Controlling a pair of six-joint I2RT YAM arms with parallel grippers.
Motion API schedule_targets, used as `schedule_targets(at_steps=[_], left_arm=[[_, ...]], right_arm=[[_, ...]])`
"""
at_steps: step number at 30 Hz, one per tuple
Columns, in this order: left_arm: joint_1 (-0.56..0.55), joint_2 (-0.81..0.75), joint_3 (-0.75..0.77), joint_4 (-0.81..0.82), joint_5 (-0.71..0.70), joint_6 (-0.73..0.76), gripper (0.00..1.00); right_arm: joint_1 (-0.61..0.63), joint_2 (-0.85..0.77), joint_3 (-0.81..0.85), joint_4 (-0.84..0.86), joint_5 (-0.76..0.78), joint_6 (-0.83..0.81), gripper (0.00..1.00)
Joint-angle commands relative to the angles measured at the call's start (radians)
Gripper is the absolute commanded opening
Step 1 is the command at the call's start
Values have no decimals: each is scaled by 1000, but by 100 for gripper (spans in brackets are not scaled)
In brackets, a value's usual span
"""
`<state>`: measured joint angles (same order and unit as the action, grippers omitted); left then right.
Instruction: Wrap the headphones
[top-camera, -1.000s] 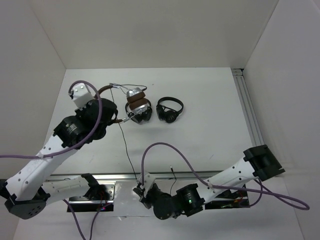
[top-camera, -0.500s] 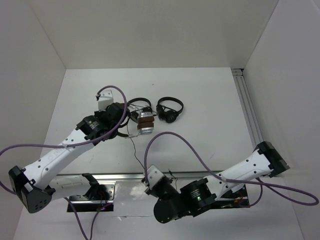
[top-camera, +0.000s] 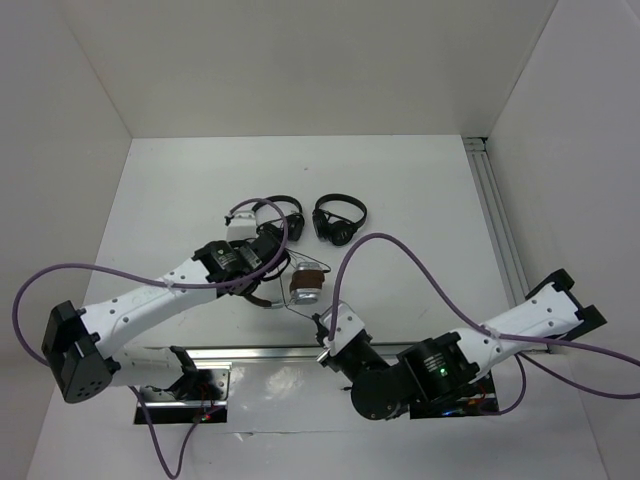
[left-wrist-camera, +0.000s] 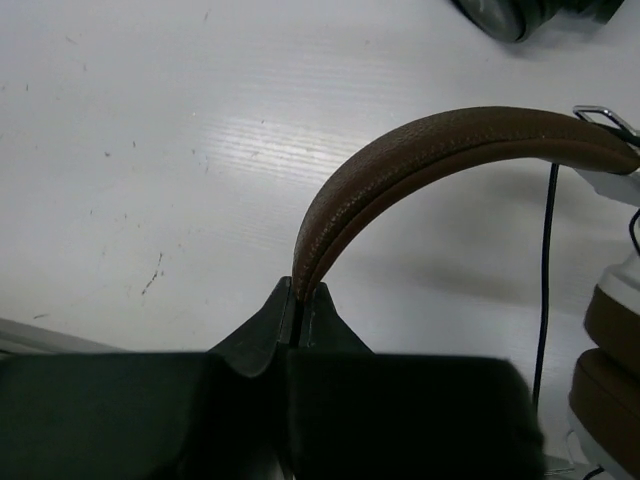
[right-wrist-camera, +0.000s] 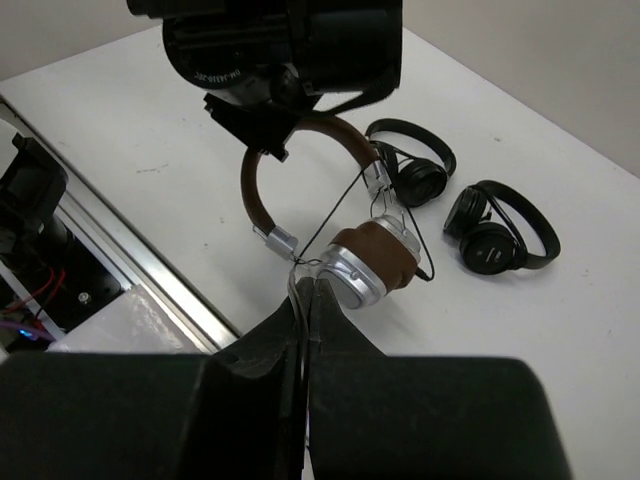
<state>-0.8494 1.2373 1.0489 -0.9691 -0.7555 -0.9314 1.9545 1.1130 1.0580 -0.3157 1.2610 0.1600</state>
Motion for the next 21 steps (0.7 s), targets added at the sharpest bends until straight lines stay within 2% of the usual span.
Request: schedule_targets(at_steps=[1,6,11,14,18,21], left_arm=[[6,30,29,-42,-34,-130,0],[97,42,106,-43,42,-129,0],[231,42,183,47,175,-34,0],[332,42,183,108,281,0,0],[384,42,183,141,349,0,0],[438,18,125,185,398,-15,0]], right_arm=[[9,13,76,59,17,-22,0],[9,80,63,96,-28,-2,0],[9,151,30,194,-87,18,0],[9,185,19,243,-115,18,0],[9,219,28,277,-155,-3,0],[-3,242,39,308,-190,-22,0]])
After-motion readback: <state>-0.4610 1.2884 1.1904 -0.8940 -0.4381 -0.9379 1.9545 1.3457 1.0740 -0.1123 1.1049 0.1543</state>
